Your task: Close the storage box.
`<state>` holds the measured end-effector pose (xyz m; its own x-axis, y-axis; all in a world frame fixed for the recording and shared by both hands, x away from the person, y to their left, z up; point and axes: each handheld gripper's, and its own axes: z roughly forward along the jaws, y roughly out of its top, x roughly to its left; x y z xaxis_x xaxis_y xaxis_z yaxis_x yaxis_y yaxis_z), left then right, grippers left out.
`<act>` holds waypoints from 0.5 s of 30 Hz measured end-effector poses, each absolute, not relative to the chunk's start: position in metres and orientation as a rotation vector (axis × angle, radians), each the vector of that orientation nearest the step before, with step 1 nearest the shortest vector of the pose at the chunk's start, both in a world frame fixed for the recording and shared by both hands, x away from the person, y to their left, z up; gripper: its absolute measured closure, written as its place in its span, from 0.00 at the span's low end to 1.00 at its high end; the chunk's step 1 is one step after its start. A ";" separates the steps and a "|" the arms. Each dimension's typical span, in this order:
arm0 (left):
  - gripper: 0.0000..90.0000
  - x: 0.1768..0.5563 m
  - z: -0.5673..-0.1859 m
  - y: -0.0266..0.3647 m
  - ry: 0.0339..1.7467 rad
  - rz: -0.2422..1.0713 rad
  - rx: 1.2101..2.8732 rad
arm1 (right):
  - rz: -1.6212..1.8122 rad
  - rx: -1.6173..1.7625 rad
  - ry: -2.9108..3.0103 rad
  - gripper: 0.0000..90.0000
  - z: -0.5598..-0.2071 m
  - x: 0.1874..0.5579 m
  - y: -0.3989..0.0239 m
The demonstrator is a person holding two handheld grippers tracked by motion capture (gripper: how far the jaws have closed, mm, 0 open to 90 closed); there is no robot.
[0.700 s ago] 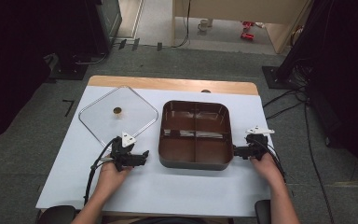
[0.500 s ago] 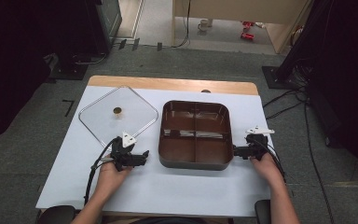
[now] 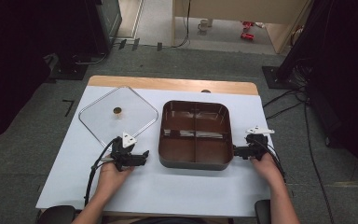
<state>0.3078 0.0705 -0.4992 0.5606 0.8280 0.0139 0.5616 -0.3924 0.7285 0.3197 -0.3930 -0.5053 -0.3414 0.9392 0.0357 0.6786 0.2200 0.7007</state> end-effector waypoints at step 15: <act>0.17 0.312 -0.492 0.066 1.178 0.455 2.160 | 0.893 1.496 2.103 0.00 -0.505 0.320 -0.393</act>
